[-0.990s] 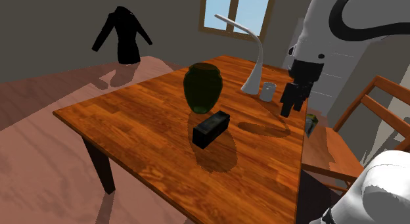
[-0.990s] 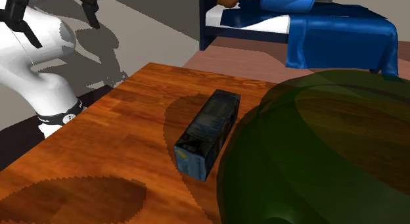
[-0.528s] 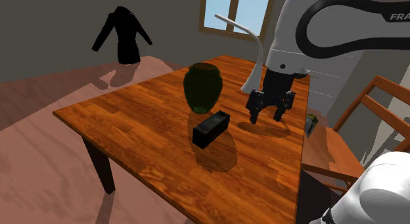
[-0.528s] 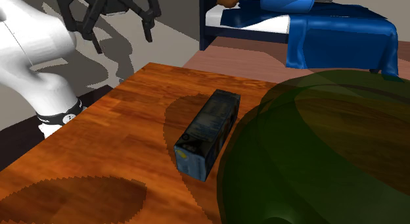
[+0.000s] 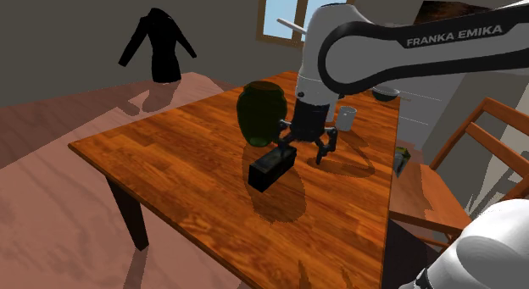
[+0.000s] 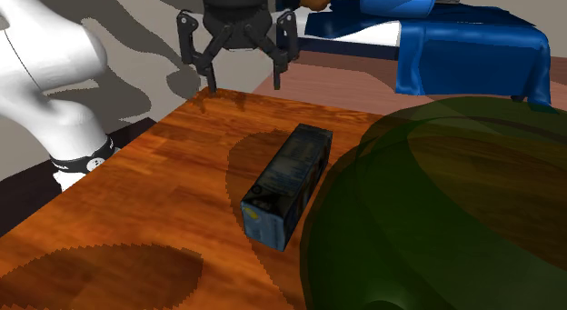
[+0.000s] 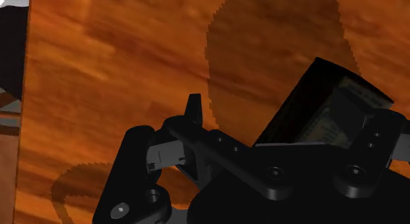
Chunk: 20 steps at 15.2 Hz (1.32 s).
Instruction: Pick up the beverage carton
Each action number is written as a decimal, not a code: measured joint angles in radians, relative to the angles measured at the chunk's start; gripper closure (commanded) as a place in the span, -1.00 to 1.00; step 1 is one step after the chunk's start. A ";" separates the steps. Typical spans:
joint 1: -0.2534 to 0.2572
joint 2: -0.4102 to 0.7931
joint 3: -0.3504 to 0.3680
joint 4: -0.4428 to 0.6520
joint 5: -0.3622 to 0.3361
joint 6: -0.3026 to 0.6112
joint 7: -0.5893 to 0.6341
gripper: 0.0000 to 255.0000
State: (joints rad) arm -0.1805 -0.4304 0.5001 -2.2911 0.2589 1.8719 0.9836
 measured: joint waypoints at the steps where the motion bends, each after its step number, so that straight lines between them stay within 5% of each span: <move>1: -0.018 0.040 0.028 0.021 -0.012 0.022 0.068 -1.00; 8: -0.121 0.338 0.165 0.203 -0.184 0.120 0.550 -1.00; 16: -0.122 0.409 0.178 0.165 -0.233 0.216 0.621 -1.00; 17: -0.122 0.412 0.178 0.163 -0.235 0.220 0.623 1.00; 20: -0.122 0.413 0.178 0.162 -0.236 0.224 0.624 1.00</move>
State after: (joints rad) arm -0.3022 -0.0171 0.6781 -2.1291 0.0226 2.0958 1.6075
